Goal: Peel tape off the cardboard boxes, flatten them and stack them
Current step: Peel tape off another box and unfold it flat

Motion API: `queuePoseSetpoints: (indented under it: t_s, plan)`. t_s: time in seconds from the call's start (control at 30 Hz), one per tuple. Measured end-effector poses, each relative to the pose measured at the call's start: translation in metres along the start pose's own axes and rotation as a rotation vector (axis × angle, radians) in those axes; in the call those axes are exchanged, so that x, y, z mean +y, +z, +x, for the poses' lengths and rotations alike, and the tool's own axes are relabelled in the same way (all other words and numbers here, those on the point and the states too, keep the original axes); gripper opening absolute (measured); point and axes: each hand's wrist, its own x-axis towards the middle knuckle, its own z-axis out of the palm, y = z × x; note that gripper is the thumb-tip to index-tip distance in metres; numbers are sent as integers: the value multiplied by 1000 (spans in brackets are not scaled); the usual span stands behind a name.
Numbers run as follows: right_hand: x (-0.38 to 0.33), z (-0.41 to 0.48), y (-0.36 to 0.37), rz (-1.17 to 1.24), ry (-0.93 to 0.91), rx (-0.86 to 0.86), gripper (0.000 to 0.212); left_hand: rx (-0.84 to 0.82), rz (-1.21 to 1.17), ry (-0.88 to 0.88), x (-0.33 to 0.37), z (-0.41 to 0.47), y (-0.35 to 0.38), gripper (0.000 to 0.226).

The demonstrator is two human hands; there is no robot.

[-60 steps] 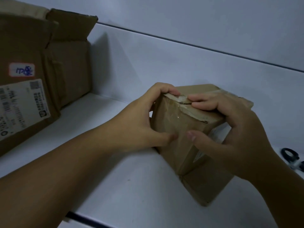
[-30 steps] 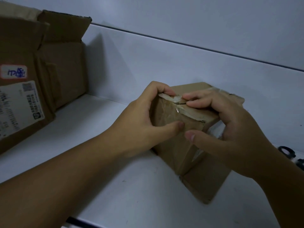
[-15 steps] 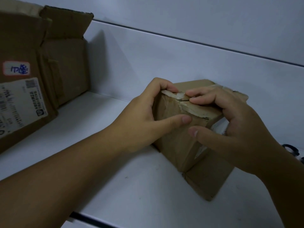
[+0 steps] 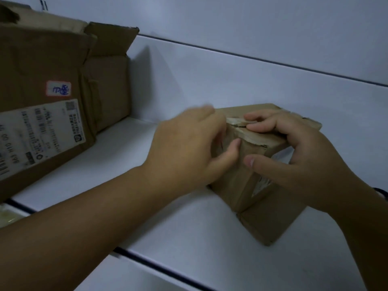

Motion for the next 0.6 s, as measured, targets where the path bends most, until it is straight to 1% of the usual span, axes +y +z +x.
queuePoseSetpoints:
  t_s: [0.1,0.17,0.27,0.33,0.47,0.53,0.6]
  plan:
    - [-1,-1,1,23,4,1,36,-131,143,-33,8,-5,3,33]
    - [-1,-1,1,27,0,3,36,-165,235,-52,13,-4,2,32]
    - [-1,0,1,29,4,12,42,-199,299,-14,20,4,-2,29]
    - [-1,1,1,25,12,7,44,-249,299,35,19,8,-5,32]
    - [-2,2,-1,21,35,-29,38,-327,157,89,8,19,-11,30]
    - [-3,1,-1,21,38,-27,35,-354,135,179,3,24,-14,32]
    - [-3,1,-1,27,43,-27,34,-427,196,291,-2,31,-19,32]
